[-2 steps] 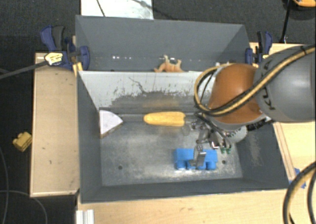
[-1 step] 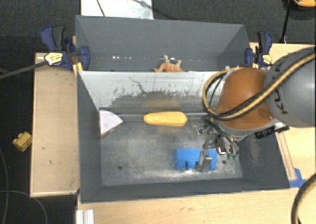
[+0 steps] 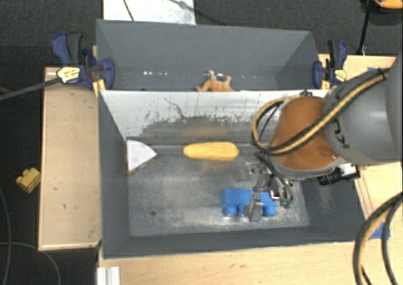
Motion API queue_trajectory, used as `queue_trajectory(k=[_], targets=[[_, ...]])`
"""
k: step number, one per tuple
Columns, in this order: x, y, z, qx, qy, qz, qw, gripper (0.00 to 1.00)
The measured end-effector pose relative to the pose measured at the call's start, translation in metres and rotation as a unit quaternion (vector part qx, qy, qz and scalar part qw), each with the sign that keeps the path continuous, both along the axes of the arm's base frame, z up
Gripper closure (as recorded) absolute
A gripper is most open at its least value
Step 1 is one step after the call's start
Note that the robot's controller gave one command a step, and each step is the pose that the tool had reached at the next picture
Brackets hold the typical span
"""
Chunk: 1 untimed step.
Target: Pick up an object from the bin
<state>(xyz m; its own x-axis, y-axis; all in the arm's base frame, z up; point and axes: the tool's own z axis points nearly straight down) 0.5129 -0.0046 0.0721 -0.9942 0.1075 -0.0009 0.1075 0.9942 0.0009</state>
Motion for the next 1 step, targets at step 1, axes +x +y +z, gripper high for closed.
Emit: queue_trajectory(k=[1], targets=[[-0.0213, -0.0019, 0.0015, 0.0, -0.0034, 0.006, 1.0, 1.0]])
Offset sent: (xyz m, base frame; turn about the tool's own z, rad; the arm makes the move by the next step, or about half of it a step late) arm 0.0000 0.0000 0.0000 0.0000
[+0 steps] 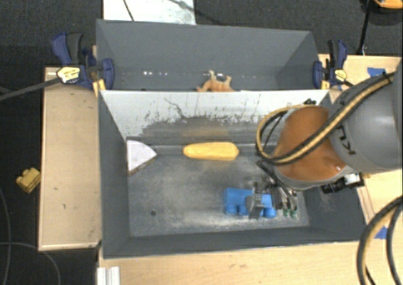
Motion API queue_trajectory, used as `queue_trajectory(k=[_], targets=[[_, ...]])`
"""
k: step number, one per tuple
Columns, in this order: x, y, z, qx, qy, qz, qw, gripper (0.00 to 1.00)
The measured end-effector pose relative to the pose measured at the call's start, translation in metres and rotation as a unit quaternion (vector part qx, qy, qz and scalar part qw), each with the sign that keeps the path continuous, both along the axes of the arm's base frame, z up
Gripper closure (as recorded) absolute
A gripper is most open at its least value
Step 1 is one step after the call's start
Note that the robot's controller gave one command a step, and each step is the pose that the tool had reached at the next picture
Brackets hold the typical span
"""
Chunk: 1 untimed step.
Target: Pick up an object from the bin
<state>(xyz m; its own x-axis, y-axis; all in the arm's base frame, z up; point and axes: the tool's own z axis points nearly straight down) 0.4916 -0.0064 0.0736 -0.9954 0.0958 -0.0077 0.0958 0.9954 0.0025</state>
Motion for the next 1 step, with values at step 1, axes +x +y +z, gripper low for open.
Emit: queue_trajectory(k=[1], targets=[[0.0, 0.0, 0.0, 0.0, 0.0, 0.0, 1.0, 1.0]])
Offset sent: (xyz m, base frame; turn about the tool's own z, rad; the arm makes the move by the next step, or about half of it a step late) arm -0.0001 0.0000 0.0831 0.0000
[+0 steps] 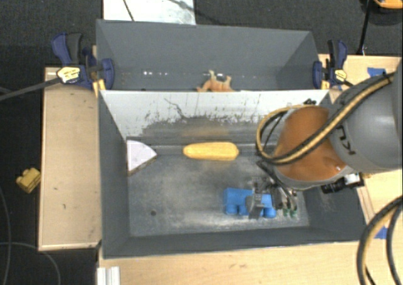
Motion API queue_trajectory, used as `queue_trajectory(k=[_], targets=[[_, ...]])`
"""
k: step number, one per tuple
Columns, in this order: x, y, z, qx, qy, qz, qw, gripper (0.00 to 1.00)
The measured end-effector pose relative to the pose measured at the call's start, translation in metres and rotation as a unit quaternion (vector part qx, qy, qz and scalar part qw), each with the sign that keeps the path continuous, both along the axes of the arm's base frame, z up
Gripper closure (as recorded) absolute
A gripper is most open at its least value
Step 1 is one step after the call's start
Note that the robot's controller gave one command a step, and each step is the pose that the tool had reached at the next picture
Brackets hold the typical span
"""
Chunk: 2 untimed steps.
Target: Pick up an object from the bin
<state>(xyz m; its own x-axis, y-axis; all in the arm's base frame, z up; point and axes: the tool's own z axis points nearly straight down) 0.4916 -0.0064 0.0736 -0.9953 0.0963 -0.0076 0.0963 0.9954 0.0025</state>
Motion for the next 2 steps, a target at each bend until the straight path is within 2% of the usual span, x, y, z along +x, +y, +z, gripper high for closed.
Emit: queue_trajectory(k=[1, 2], targets=[[-0.001, 0.0, 0.004, 0.0, 0.0019, 0.0, 1.0, 1.0], [-0.003, 0.0, 0.024, 0.0, 0.0062, -0.001, 1.0, 1.0]])
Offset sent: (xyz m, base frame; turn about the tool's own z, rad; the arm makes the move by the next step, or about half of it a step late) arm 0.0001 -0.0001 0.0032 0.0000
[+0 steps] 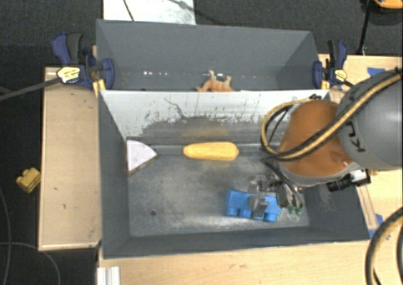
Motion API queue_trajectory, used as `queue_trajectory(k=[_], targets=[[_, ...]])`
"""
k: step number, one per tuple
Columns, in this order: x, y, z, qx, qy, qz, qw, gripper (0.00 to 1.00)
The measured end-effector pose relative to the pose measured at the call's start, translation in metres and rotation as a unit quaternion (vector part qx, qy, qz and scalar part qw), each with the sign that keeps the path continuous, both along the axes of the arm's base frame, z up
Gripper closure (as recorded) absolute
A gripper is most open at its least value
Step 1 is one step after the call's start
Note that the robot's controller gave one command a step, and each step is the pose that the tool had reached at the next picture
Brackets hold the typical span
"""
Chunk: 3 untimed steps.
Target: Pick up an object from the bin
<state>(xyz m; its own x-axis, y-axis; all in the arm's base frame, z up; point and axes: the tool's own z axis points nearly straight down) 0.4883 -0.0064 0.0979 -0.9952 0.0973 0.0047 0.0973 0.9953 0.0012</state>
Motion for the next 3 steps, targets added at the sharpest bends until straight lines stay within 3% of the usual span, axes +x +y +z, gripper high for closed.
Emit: queue_trajectory(k=[3], targets=[[0.002, -0.001, 0.044, -0.001, -0.0047, -0.001, 1.0, 1.0]])
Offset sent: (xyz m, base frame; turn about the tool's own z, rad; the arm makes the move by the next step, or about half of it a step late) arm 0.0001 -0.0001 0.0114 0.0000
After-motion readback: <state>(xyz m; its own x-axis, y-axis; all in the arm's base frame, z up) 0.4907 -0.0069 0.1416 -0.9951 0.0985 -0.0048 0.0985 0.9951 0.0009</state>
